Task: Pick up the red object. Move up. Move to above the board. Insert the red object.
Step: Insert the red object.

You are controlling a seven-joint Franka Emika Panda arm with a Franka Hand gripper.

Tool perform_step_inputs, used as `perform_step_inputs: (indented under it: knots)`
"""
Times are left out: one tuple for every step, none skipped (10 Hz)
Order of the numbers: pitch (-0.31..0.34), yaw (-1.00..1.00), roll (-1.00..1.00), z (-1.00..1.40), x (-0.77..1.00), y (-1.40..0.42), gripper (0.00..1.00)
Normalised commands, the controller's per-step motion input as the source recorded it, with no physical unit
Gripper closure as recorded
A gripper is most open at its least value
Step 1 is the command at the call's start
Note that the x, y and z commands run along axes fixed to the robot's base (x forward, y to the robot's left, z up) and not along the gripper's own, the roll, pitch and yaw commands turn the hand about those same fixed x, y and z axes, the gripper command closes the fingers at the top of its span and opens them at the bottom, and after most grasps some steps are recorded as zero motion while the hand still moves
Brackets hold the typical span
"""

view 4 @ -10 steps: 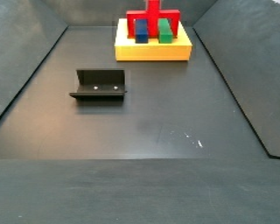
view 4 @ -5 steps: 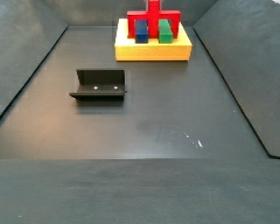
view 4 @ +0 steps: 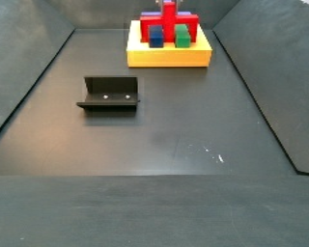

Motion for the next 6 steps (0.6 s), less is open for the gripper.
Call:
perform_step_inputs:
  knots:
    - [-0.016,0.0,-0.02,-0.3,0.01,-0.01,1.0]
    - [-0.03,-0.01,0.0,-0.43,0.0,0.0,1.0]
    - [-0.05,-0.04,-0.01,-0.56,0.0,0.15,1.0]
    - [-0.1,-0.03,-0.04,-0.64,0.0,0.2,1.0]
    - [-0.1,0.0,-0.05,-0.54,0.0,0.17,1.0]
    - [-0.044,0.0,-0.06,-0.33,0.0,0.11,1.0]
